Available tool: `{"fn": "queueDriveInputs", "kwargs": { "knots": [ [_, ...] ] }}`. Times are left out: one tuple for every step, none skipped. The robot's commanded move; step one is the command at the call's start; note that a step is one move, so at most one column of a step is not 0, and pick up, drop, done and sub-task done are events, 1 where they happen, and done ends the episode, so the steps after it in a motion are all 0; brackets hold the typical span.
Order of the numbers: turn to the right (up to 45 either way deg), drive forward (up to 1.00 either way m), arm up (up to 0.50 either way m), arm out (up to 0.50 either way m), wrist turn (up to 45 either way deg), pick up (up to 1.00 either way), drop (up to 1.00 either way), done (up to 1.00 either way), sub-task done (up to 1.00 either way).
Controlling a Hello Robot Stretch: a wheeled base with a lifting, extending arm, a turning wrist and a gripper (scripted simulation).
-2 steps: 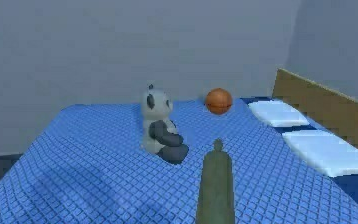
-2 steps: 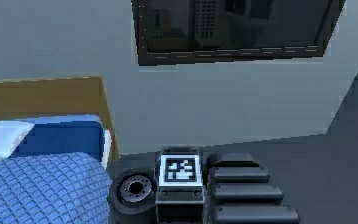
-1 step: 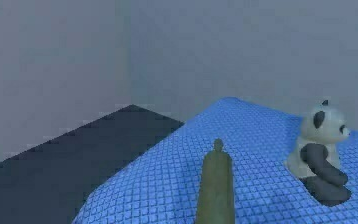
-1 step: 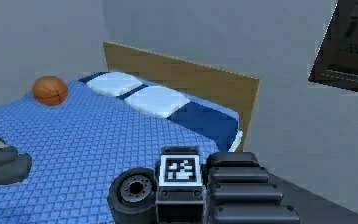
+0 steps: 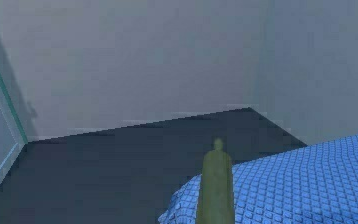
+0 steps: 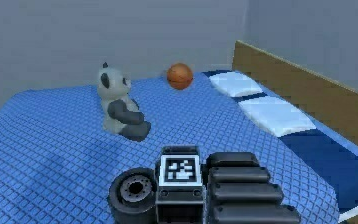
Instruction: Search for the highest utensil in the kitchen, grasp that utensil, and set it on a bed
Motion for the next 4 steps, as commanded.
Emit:
{"fn": "queueDriveInputs", "kwargs": {
  "knots": [
    [0.0, 0.0, 0.0, 0.48, 0.0, 0.0, 0.0, 0.0, 0.0],
    [0.0, 0.0, 0.0, 0.0, 45.0, 0.0, 0.0, 0.0, 0.0],
    [0.0, 0.0, 0.0, 0.0, 45.0, 0.0, 0.0, 0.0, 0.0],
    [0.0, 0.0, 0.0, 0.0, 24.0, 0.0, 0.0, 0.0, 0.0]
  ]
}}
